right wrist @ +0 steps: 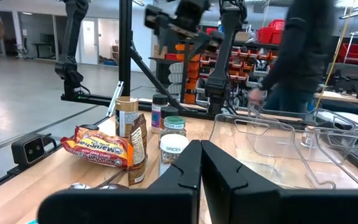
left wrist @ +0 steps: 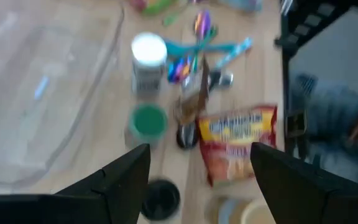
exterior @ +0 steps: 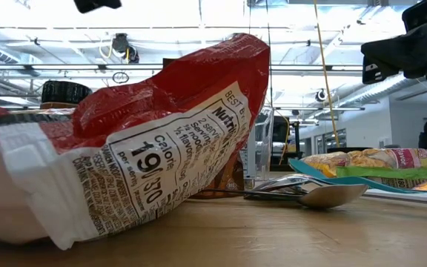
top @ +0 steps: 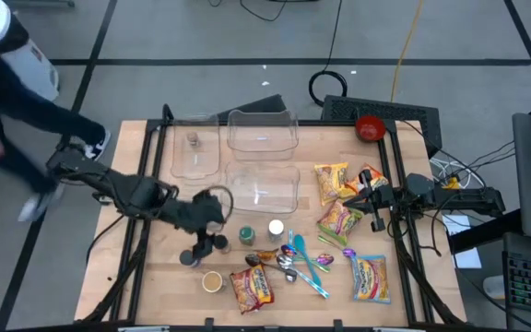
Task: Pick & Place Food Item
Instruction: Put the orange seasoning bottle into the top left transparent bin
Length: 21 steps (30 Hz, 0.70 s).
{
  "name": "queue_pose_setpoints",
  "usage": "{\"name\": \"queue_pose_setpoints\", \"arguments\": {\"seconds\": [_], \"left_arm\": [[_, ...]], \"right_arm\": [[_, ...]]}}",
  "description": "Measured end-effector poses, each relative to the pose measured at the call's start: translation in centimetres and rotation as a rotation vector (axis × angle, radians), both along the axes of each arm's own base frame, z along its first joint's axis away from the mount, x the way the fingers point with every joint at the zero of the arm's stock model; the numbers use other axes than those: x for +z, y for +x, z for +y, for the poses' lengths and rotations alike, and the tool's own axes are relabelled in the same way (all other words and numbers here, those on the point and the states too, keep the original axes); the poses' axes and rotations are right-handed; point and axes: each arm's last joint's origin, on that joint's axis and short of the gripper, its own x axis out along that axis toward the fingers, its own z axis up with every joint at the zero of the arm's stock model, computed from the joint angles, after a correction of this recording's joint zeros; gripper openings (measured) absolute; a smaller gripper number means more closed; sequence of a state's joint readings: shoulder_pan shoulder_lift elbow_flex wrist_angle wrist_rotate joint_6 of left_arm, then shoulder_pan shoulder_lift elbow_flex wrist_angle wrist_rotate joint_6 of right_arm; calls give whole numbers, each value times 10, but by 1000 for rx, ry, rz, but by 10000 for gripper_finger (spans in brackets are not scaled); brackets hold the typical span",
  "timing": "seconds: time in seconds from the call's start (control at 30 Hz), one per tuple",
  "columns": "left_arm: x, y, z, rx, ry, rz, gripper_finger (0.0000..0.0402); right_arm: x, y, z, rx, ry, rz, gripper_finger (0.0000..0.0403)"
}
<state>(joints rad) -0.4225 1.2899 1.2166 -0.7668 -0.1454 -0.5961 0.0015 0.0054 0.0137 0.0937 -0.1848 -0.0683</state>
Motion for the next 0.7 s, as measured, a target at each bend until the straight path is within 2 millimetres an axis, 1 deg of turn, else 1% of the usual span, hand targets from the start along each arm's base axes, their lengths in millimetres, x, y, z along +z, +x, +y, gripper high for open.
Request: {"name": "queue_pose_setpoints", "arguments": {"seconds": [0.07,0.13,0.23,0.33,0.43,0.6,0.7], "left_arm": [[-3,3,-14,-21,32,44,280],[-11,6,-25,-41,71,126,280],[-24,13,-35,-43,126,250,280],[-37,19,-38,-29,155,337,280],[-46,24,-38,-31,142,375,280],[-57,33,-34,-11,159,412,280],[-62,35,-30,-13,191,452,280]], "right_arm": [[0,0,0,0,0,0,0],[0,0,0,0,0,0,0],[0,0,0,0,0,0,0],[0,0,0,0,0,0,0],[0,0,0,0,0,0,0],[0,0,0,0,0,0,0],[0,0,0,0,0,0,0]]}}
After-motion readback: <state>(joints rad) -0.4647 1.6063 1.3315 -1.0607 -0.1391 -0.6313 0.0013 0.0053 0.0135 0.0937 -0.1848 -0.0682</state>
